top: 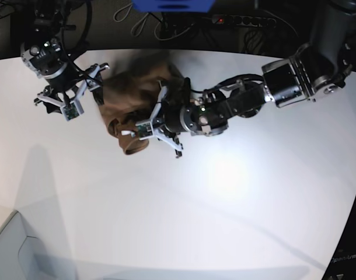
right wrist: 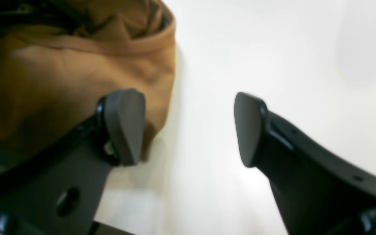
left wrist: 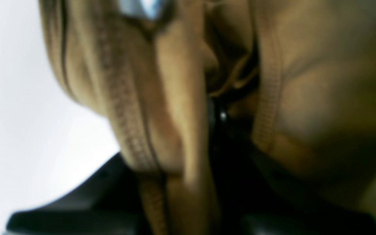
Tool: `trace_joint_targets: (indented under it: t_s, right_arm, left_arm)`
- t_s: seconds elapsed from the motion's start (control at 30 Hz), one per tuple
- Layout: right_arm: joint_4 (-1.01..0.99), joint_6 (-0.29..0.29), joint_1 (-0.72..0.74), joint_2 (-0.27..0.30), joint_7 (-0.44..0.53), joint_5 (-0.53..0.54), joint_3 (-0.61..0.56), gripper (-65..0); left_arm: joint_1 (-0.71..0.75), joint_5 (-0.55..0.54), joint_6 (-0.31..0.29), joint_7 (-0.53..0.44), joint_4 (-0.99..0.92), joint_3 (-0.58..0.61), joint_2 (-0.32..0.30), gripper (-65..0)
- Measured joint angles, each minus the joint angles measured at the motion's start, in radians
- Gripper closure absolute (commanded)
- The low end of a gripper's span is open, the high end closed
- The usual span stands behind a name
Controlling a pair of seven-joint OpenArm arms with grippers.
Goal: Layout the t-shirt on the table in an organized manner, then fold the t-shirt properly
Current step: 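Sweep the left gripper across the bundle to tuck and square its edge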
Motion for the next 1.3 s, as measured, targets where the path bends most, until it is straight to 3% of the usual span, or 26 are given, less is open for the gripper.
trace_joint_targets:
  t_s: [0.13,0.33,0.47,0.53,0.73,0.8,0.9,1.1,1.3]
  right_arm:
    - [0.000,0.000,0.000,0.000,0.000,0.000,0.000,-43.3]
    - [0.000,0.000,0.000,-0.031,0.000,-0.004,-0.002,-43.3]
    - [0.000,0.000,0.000,-0.029,0.000,-0.004,0.000,-43.3]
    - [0.000,0.000,0.000,-0.029,0.000,-0.004,0.000,-43.3]
    - [0.000,0.000,0.000,-0.030,0.000,-0.004,0.000,-43.3]
    - [0.000,0.000,0.000,-0.030,0.000,-0.004,-0.005,-43.3]
    - [0.000,0.000,0.000,-0.030,0.000,-0.004,-0.005,-43.3]
    - [0.000,0.000,0.000,-0.030,0.000,-0.004,-0.004,-43.3]
    - [0.001,0.000,0.003,-0.063,0.000,-0.004,0.010,-43.3]
  left_arm:
    - [0.016,0.151,-0.037,-0.025,0.003,-0.005,0.002,-0.1]
    - [0.014,0.278,-0.054,-0.002,0.003,-0.005,0.038,-0.4]
    - [0.016,0.319,-0.055,0.089,0.041,-0.005,0.040,-1.5]
    - [0.016,0.336,-0.058,0.135,0.060,-0.005,0.044,-7.2]
    - [0.016,0.426,-0.061,0.180,0.117,-0.005,0.037,-33.5]
    - [0.016,0.464,-0.063,0.188,0.143,-0.005,0.036,-38.3]
    - [0.018,0.521,-0.074,0.191,0.188,-0.008,0.037,-39.5]
    - [0.028,0.547,-0.078,0.193,0.267,-0.148,0.037,-39.5]
    - [0.113,0.562,-0.067,0.189,0.313,-0.428,0.006,-39.5]
